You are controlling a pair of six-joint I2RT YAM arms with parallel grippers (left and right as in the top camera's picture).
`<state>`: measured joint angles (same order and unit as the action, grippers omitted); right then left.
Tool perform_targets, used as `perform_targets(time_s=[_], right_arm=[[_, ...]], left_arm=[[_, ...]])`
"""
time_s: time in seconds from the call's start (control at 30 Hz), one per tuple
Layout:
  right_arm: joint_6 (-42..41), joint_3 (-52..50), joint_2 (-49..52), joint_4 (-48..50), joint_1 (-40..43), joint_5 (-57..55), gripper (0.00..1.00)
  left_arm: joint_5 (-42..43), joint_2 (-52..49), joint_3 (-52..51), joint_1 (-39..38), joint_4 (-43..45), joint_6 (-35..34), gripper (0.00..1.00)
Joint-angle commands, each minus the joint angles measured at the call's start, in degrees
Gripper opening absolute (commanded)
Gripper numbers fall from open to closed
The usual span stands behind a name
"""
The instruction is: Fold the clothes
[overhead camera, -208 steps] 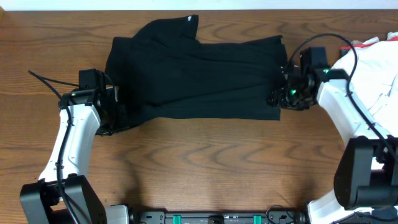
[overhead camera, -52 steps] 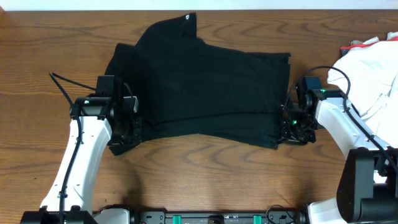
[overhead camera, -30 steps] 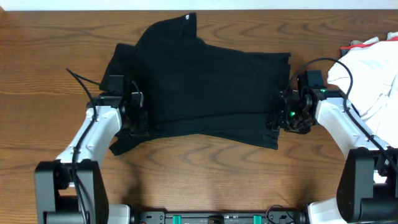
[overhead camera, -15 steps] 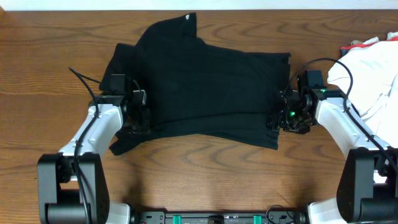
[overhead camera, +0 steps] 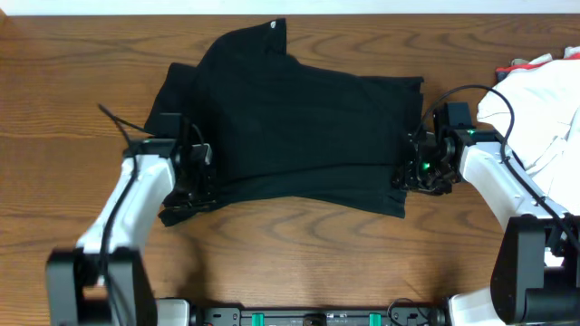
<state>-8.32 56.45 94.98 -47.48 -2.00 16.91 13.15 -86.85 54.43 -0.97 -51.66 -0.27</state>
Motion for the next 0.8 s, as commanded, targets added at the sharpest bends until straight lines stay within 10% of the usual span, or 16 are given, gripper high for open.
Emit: perform_targets(time_s=[0.0,0.4,0.77], right_arm=[[-0.2,-0.4,-0.5,-0.1,-0.5,0.5,0.29],[-0.2,-7.6,-0.5,6.2,-6.0,6.9,0.51],[-2.4,-10.0,-0.5,13.7,-7.7,5.7,0.31]], left_arm=[[-0.6,5.5,1.6,-0.1,-3.3,-0.9,0.06],[-0.7,9.7,1.6,-0.1,-7.0,-0.9,0.06],[-0.7,9.7,1.6,-0.1,-7.0,-0.9,0.06]])
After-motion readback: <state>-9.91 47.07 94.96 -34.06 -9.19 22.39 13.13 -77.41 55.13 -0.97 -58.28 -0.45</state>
